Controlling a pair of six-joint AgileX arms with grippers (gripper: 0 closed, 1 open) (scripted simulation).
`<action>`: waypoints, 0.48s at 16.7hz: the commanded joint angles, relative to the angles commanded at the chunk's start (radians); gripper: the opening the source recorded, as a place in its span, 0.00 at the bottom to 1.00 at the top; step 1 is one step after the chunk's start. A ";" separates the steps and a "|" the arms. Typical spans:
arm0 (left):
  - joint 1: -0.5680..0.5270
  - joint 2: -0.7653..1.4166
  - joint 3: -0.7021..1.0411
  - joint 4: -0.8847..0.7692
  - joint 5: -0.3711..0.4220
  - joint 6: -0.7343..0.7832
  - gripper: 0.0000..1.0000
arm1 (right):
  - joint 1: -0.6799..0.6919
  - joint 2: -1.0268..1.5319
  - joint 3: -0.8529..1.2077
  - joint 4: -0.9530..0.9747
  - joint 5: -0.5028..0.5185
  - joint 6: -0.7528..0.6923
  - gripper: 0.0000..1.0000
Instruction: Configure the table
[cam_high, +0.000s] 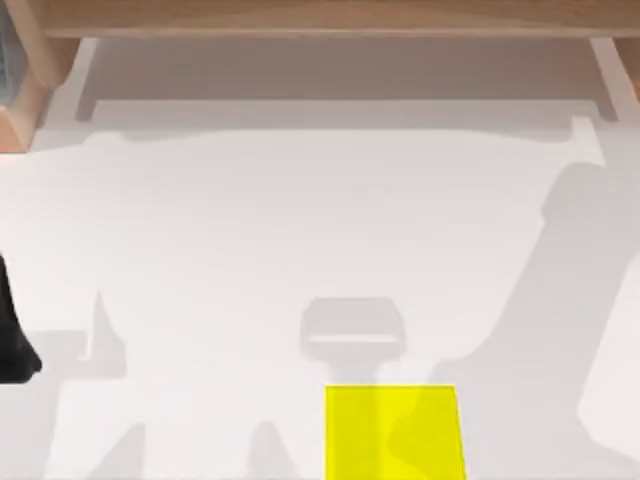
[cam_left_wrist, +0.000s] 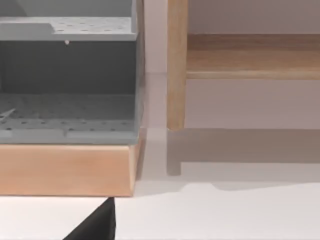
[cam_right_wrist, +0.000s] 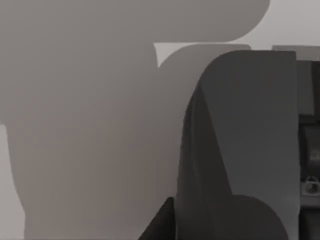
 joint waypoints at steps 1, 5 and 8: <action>0.000 0.000 0.000 0.000 0.000 0.000 1.00 | 0.000 0.000 0.000 0.000 0.000 0.000 0.25; 0.000 0.000 0.000 0.000 0.000 0.000 1.00 | 0.000 0.000 0.000 0.000 0.000 0.000 0.00; 0.000 0.000 0.000 0.000 0.000 0.000 1.00 | 0.000 0.000 0.000 0.000 0.000 0.000 0.00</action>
